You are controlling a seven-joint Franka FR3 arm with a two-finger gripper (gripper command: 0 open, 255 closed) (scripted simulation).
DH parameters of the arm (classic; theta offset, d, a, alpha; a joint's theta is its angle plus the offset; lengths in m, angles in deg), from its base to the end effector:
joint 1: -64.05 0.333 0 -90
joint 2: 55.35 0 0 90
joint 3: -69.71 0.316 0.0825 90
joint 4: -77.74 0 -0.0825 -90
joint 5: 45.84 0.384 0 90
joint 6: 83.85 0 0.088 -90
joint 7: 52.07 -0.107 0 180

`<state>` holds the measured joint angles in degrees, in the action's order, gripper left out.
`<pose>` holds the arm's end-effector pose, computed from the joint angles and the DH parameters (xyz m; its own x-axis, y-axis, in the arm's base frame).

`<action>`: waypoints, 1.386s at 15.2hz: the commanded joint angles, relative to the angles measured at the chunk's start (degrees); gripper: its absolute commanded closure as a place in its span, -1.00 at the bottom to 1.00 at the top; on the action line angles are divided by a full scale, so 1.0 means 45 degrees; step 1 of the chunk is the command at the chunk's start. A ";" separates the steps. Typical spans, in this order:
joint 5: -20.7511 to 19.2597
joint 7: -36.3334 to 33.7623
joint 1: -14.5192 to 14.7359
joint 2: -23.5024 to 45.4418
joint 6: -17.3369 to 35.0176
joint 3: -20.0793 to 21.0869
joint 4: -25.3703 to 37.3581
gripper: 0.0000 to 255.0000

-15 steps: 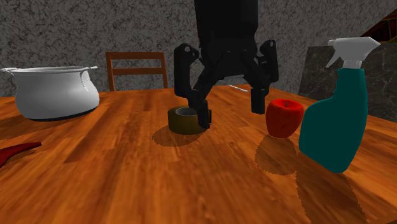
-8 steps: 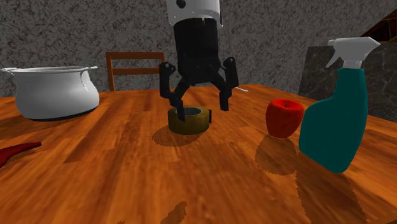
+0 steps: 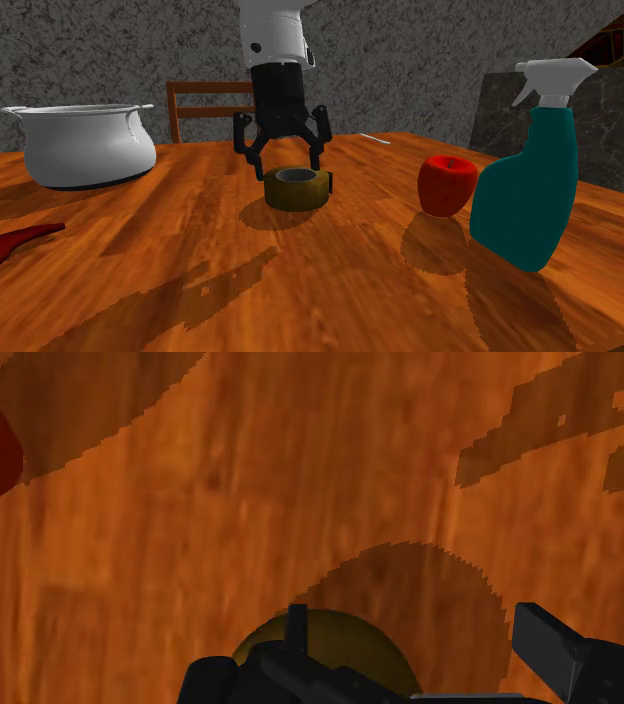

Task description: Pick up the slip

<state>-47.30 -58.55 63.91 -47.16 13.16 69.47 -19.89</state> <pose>0.5892 -0.0062 0.4895 0.9819 -0.1163 -0.1494 -0.1112 -0.9929 0.0422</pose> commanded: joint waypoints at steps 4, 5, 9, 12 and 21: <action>0.0117 0.0098 -0.0083 0.2841 -0.0490 -0.0042 0.3334 -1.00; 0.0139 0.0110 -0.0096 0.3416 -0.0676 -0.0045 0.4095 -1.00; 0.0138 0.0100 -0.0097 0.3454 -0.0010 -0.0044 0.3467 -1.00; 0.0137 0.0093 -0.0098 0.3515 0.0473 -0.0044 0.3045 -1.00; 0.0137 0.0084 -0.0093 0.3525 0.0581 -0.0041 0.2947 1.00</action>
<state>-46.70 -58.17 63.48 -31.36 15.76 69.27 -6.60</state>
